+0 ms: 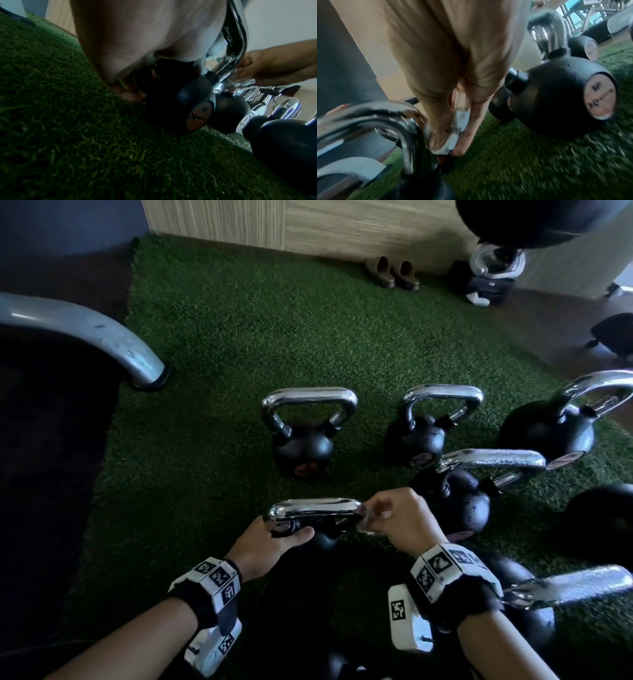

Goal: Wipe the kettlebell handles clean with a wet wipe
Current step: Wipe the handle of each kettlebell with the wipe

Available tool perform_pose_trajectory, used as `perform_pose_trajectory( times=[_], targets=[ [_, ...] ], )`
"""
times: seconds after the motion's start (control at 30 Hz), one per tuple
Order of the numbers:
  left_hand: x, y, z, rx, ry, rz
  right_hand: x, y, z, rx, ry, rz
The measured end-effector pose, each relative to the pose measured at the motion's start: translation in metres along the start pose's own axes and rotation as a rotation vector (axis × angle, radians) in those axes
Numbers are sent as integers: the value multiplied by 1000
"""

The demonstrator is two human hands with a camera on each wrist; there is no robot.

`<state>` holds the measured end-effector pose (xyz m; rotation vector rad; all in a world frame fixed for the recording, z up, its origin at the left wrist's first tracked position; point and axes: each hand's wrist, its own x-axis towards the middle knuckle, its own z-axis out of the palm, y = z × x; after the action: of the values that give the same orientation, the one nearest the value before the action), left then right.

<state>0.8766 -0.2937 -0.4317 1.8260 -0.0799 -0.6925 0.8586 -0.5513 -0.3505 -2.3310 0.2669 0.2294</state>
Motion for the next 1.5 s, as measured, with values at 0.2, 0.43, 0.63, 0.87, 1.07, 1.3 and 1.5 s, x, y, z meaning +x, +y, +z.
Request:
perform_pose_trajectory(
  times=[0.2, 0.43, 0.63, 0.87, 1.07, 1.3, 1.5],
  targets=[
    [3, -6, -6, 114, -7, -63, -3, 21, 23, 54, 20, 64],
    [-8, 11, -51, 412, 89, 95, -30, 1, -27, 40, 215, -99],
    [-50, 87, -41, -173, 293, 290, -43, -48, -31, 314, 137, -293],
    [-70, 131, -18, -374, 0, 199, -43, -79, -9, 229, 168, -467],
    [-70, 129, -17, -611, 23, 170, -37, -84, -2, 166, 154, -594],
    [-65, 103, -14, 95, 446, 658, -7, -7, -16, -12, 173, -146],
    [-49, 79, 6, 612, 394, 782, 11, 25, 28, 142, -222, -77]
  ],
)
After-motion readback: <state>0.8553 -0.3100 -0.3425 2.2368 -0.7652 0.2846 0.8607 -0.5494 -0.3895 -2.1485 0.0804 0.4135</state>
